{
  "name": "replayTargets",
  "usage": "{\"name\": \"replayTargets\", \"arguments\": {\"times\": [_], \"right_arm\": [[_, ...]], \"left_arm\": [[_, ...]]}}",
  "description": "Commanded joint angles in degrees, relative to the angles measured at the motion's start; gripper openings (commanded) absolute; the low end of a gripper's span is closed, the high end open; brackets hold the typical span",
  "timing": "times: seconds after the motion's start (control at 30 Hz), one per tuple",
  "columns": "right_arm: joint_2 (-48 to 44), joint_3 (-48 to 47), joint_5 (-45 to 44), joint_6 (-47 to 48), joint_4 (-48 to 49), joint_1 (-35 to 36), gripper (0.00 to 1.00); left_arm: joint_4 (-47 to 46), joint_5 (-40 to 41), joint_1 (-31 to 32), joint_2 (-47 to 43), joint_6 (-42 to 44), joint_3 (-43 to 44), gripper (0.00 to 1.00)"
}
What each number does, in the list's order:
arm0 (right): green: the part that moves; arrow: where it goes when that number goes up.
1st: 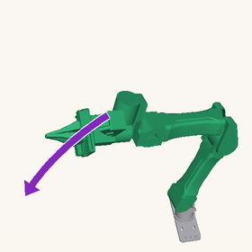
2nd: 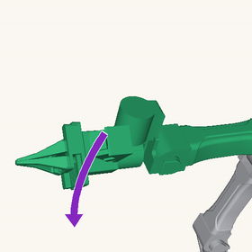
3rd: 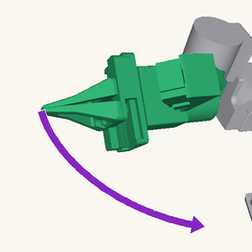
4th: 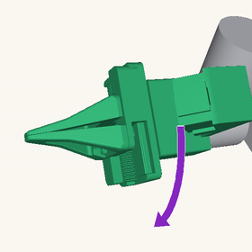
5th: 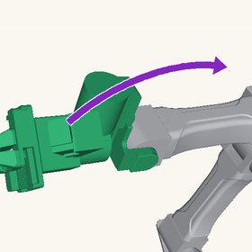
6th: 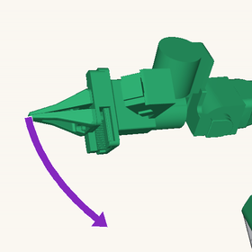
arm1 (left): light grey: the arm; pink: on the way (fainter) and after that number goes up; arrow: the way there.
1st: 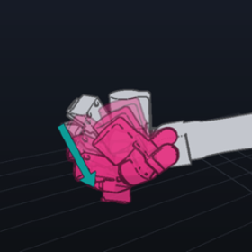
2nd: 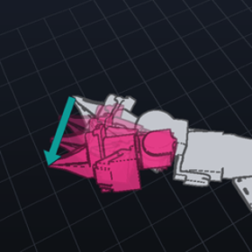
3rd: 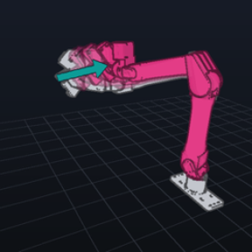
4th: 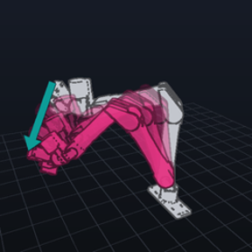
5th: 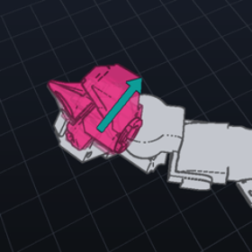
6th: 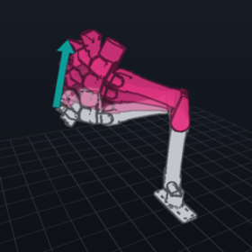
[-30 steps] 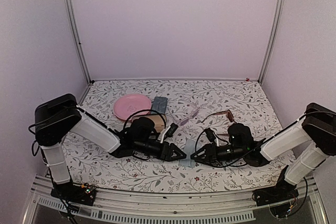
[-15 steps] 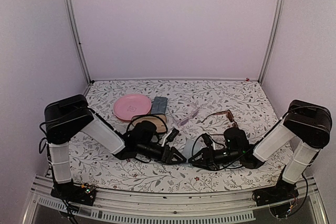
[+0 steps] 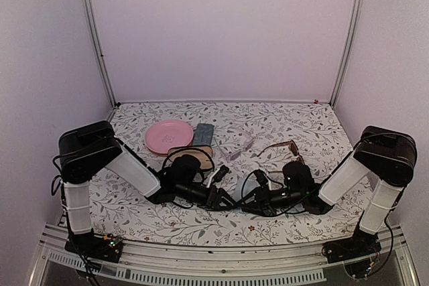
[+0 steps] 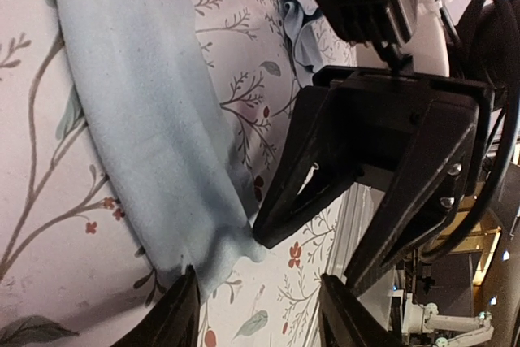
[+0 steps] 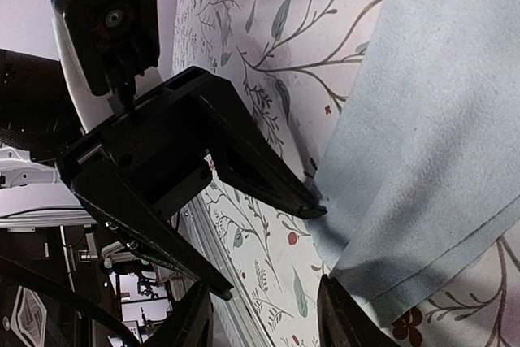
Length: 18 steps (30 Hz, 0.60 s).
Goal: Organize the sunglasses
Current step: Smooth out the folded cleaning cloth at the center of the board.
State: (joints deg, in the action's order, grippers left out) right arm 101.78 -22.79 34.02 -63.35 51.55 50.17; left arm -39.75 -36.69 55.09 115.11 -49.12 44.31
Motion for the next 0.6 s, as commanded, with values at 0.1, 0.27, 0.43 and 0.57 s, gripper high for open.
{"name": "replayTargets", "arguments": {"times": [0.1,0.27,0.43,0.57], "right_arm": [[2.4,-1.6,0.6,-1.0,1.1,-0.4,0.46],[2.3,-1.5,0.2,-1.0,-0.5,-0.5,0.45],[1.7,-1.0,-0.8,-0.8,-1.9,-0.5,0.45],[1.7,-1.1,-1.1,-0.5,-3.0,-0.6,0.45]], "left_arm": [[2.3,1.6,-0.6,0.4,0.3,0.1,0.52],[2.7,2.0,-0.5,0.3,0.5,0.0,0.52],[2.7,2.1,-0.6,0.4,0.6,-0.2,0.52],[2.7,2.0,-0.6,0.4,0.7,-0.3,0.51]]}}
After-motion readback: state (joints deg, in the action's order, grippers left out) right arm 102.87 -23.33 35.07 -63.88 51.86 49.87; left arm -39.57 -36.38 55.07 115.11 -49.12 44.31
